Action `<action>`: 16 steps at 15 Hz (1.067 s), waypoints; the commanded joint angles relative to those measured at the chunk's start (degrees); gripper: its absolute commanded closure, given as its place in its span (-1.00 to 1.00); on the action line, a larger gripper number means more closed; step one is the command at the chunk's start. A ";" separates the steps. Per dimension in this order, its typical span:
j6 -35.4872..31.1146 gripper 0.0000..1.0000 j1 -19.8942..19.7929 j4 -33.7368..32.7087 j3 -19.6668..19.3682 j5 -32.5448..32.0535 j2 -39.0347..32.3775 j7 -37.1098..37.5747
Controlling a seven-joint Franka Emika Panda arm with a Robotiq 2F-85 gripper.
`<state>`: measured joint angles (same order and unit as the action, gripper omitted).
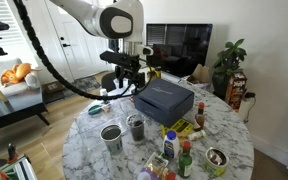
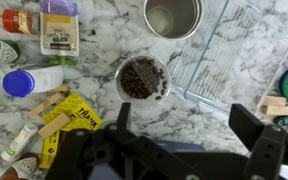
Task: Put the transparent cup with its content in the silver cup and then put them in the transparent storage box
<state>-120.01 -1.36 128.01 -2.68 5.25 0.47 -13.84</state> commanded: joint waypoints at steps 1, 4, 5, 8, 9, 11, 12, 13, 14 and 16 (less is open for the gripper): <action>-2.62 -1.00 -1.55 -0.04 -0.92 4.57 -3.77 -7.42; -2.53 -1.00 -1.94 -0.14 -0.55 4.08 -3.81 -6.21; -2.95 -1.00 -2.24 -0.28 -0.58 4.74 -4.38 -6.72; -3.18 -1.00 -2.43 -0.67 -0.57 5.12 -4.86 -6.88; -3.19 -1.00 -2.43 -0.70 -0.57 5.15 -4.86 -6.88; -5.06 -1.00 -2.63 0.40 -0.57 5.49 -6.57 -8.79; -6.23 -1.00 -2.77 1.19 -0.53 5.89 -7.24 -10.27; -7.32 -1.00 -2.89 1.75 -0.50 5.86 -7.79 -11.23; -8.39 -1.00 -3.09 2.28 -0.45 5.77 -8.53 -12.49; -11.38 -1.00 -3.66 3.18 -0.23 6.30 -9.63 -15.03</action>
<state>-127.08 -3.68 129.30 -3.57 10.47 -7.59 -24.64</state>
